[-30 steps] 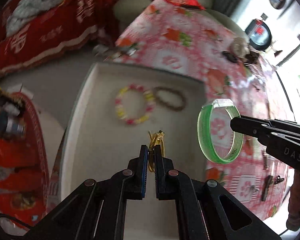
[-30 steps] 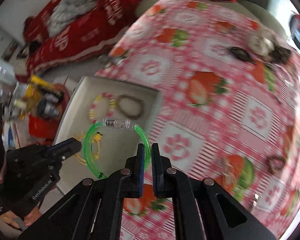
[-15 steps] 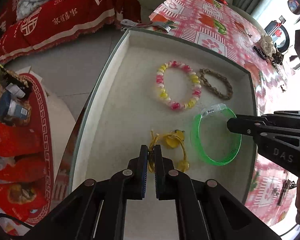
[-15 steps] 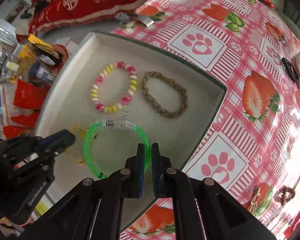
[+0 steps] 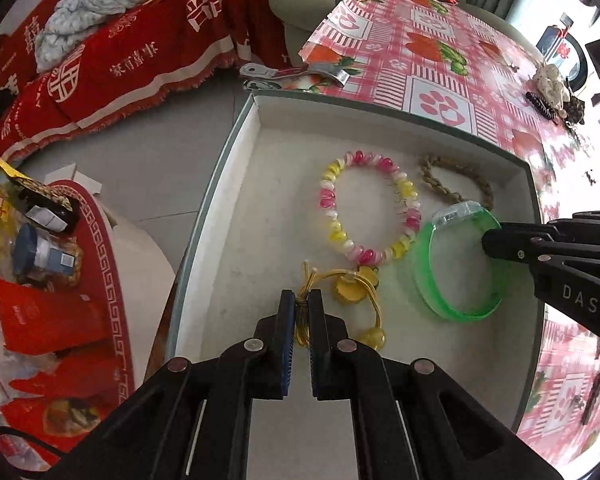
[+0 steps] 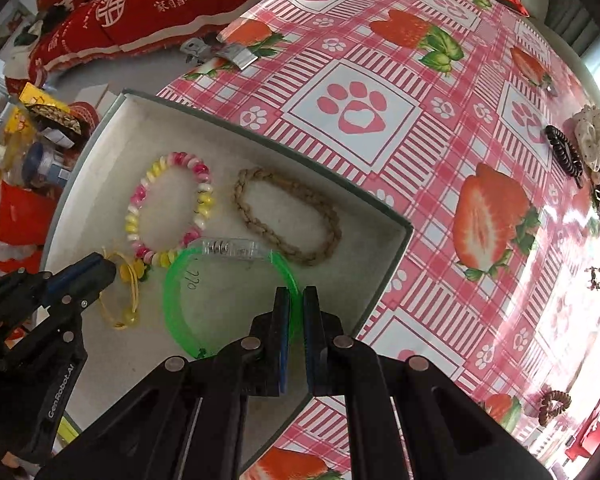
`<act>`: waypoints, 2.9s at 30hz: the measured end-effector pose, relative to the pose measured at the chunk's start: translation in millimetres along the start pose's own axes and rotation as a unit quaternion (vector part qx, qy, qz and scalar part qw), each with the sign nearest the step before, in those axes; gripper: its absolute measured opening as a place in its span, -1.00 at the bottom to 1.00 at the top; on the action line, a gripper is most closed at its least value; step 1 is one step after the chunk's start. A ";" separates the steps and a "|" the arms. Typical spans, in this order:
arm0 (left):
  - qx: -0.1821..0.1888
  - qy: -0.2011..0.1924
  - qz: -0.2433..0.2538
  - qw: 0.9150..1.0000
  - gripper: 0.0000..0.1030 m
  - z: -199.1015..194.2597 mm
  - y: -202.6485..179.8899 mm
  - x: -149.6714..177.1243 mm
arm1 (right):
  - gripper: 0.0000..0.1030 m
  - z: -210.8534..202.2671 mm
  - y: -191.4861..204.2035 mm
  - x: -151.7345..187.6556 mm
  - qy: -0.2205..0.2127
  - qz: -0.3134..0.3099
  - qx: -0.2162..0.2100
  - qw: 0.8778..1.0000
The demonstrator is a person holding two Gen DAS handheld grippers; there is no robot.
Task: Organize jewelry
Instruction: 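Carry the green bangle and yellow hair tie into the tray and release both, then move both open tools from the tray back over the jewelry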
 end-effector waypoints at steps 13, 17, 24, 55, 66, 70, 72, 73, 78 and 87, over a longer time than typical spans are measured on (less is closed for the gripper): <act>-0.005 -0.009 0.011 1.000 -0.75 -14.2 -7.0 1.0 | -0.24 -37.9 -2.4 6.3 -0.048 0.031 -0.035 0.998; -0.010 -0.010 0.013 1.000 -0.75 -17.6 -7.4 1.8 | -0.17 -58.3 -14.7 12.9 -0.067 0.052 -0.034 0.996; -0.015 -0.007 0.023 1.000 -0.75 -21.3 -9.7 4.2 | -0.16 -70.7 -29.5 42.9 -0.073 0.100 -0.038 0.992; -0.034 -0.037 0.124 0.991 1.00 -59.7 -75.5 3.9 | 0.59 -84.2 -74.6 141.4 -0.078 0.233 -0.069 0.967; 0.028 -0.039 0.220 0.974 1.00 -79.8 -178.0 17.2 | 0.79 -111.6 -134.5 219.3 -0.091 0.336 -0.024 0.937; 0.046 -0.030 0.244 0.968 1.00 -78.1 -210.6 26.5 | 0.79 -116.8 -154.2 254.3 -0.085 0.369 -0.001 0.926; 0.055 -0.021 0.250 0.966 1.00 -75.8 -223.0 30.7 | 0.79 -118.2 -164.8 275.8 -0.080 0.393 0.006 0.916; 0.059 -0.015 0.254 0.965 1.00 -73.6 -230.9 33.6 | 0.79 -118.9 -168.4 283.1 -0.079 0.401 0.008 0.913; 0.063 0.018 0.251 0.966 1.00 -56.3 -254.9 39.9 | 0.79 -119.9 -185.9 324.3 -0.072 0.447 0.025 0.891; 0.061 0.045 0.201 0.977 1.00 -34.9 -281.9 38.7 | 0.79 -104.2 -211.8 383.9 -0.053 0.530 0.034 0.846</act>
Point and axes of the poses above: each gripper's, at about its wrist camera, not at the fingertips, and z roughly the way its jaws point, y to its left, x to its underside, the point moved 3 cm from there along z, roughly the way its jaws point, and after that the axes turned 5 degrees about -z, right-handed, at the moved point
